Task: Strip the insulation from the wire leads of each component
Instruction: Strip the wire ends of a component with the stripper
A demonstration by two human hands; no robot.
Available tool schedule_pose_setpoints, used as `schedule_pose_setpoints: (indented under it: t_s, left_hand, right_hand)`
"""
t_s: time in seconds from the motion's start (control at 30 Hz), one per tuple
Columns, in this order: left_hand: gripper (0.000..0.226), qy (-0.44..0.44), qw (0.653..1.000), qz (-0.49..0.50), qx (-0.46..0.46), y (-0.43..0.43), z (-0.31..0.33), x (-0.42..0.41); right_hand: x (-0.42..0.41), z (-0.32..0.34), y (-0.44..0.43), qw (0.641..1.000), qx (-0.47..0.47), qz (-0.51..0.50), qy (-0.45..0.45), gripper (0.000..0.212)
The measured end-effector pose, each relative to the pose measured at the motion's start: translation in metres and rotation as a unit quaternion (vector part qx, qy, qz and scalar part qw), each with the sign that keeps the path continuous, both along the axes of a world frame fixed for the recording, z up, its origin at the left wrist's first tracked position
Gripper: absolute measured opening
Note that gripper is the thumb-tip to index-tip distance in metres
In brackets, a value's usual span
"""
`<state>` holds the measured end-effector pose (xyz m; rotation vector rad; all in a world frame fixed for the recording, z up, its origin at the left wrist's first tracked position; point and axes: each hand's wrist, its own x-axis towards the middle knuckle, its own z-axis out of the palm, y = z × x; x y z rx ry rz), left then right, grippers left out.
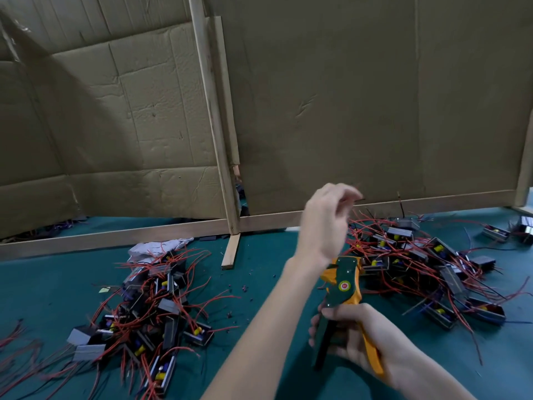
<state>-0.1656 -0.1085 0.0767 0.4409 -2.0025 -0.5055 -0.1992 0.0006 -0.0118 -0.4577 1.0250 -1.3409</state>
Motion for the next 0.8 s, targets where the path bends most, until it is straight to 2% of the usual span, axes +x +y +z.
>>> schedule_pose_setpoints:
  t_s: [0.07, 0.2, 0.27, 0.33, 0.4, 0.43, 0.47, 0.53, 0.6, 0.63, 0.73, 0.8]
  left_hand:
    - [0.023, 0.005, 0.998, -0.049, 0.043, 0.011, 0.004, -0.024]
    - [0.033, -0.131, 0.975, -0.142, 0.111, 0.020, 0.001, -0.030]
    - [0.032, -0.149, 0.973, -0.142, 0.107, 0.015, -0.002, -0.013]
    - [0.032, -0.145, 0.979, -0.091, 0.108, 0.001, -0.004, 0.012]
    - [0.034, -0.177, 0.978, 0.021, 0.111, -0.026, -0.008, 0.040]
    - [0.035, -0.211, 0.966, 0.097, 0.113, -0.042, -0.012, 0.056]
    - [0.036, -0.250, 0.944, 0.180, 0.117, -0.058, -0.016, 0.071]
    - [0.036, -0.341, 0.867, 0.342, 0.119, -0.084, -0.026, 0.105]
    - [0.046, -0.412, 0.782, 0.451, 0.123, -0.103, -0.034, 0.137]
    - [0.050, -0.429, 0.754, 0.481, 0.130, -0.110, -0.038, 0.152]
    - [0.045, -0.474, 0.706, 0.498, 0.167, -0.132, -0.050, 0.187]
    - [0.041, -0.490, 0.704, 0.488, 0.161, -0.140, -0.057, 0.198]
  right_hand:
    - [0.001, -0.001, -0.001, 1.000, 0.007, 0.013, 0.004, 0.032]
    - [-0.002, -0.004, -0.001, 1.000, 0.012, 0.027, -0.002, 0.031]
    - [-0.003, -0.005, -0.002, 1.000, 0.012, 0.022, -0.012, 0.028]
    - [-0.003, -0.006, -0.003, 1.000, 0.018, 0.013, -0.017, 0.027]
    - [-0.003, -0.006, -0.003, 0.999, 0.025, 0.009, -0.017, 0.026]
    - [-0.003, -0.006, -0.003, 0.999, 0.027, 0.007, -0.017, 0.025]
    - [-0.004, -0.006, -0.002, 0.999, 0.029, 0.005, -0.017, 0.025]
    - [-0.004, -0.006, -0.002, 0.999, 0.028, 0.006, -0.015, 0.026]
    - [-0.005, -0.006, -0.002, 1.000, 0.026, 0.010, -0.013, 0.026]
    - [-0.005, -0.006, -0.002, 1.000, 0.025, 0.012, -0.011, 0.025]
    - [-0.005, -0.007, -0.003, 1.000, 0.024, 0.016, -0.005, 0.025]
    - [-0.005, -0.007, -0.002, 1.000, 0.025, 0.018, -0.002, 0.024]
